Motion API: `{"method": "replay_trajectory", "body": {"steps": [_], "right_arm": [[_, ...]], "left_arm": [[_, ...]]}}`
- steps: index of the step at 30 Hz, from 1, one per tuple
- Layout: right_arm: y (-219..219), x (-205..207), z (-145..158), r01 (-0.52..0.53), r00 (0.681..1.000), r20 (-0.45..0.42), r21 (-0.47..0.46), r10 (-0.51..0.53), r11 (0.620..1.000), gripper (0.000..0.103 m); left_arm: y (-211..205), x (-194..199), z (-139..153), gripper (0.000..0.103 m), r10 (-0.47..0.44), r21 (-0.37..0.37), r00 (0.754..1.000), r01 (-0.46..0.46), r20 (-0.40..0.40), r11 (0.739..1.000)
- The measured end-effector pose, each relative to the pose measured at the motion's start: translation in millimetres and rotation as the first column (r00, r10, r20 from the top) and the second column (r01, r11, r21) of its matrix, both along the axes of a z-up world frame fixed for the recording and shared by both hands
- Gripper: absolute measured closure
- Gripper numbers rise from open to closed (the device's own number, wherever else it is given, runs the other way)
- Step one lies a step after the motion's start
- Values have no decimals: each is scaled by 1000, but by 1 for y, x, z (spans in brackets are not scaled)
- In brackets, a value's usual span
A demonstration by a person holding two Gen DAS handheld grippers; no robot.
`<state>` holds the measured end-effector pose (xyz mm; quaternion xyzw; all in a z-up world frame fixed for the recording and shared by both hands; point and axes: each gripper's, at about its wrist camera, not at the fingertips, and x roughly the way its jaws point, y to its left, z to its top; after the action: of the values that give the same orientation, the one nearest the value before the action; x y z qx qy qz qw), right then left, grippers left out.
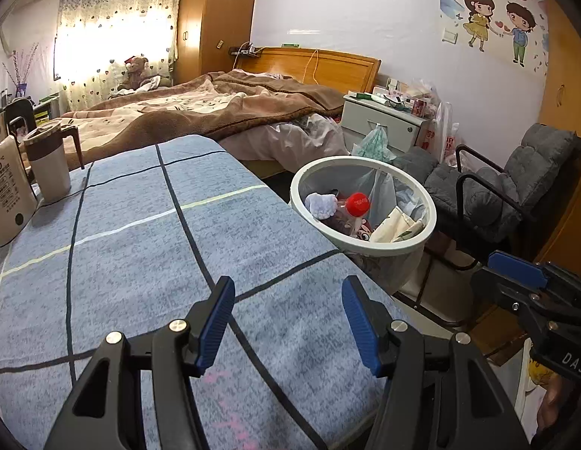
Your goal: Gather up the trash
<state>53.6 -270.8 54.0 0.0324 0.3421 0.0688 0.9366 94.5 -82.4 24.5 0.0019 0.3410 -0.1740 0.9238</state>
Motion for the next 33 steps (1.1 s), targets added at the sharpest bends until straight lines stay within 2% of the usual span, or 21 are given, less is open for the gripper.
{"method": "replay_trajectory", "body": {"steps": [33], "right_arm": [[4, -4, -3, -5, 1000, 7, -11, 5, 1000, 58]], "left_arm": [[3, -11, -1, 42, -6, -17, 1000, 6, -7, 1000]]}}
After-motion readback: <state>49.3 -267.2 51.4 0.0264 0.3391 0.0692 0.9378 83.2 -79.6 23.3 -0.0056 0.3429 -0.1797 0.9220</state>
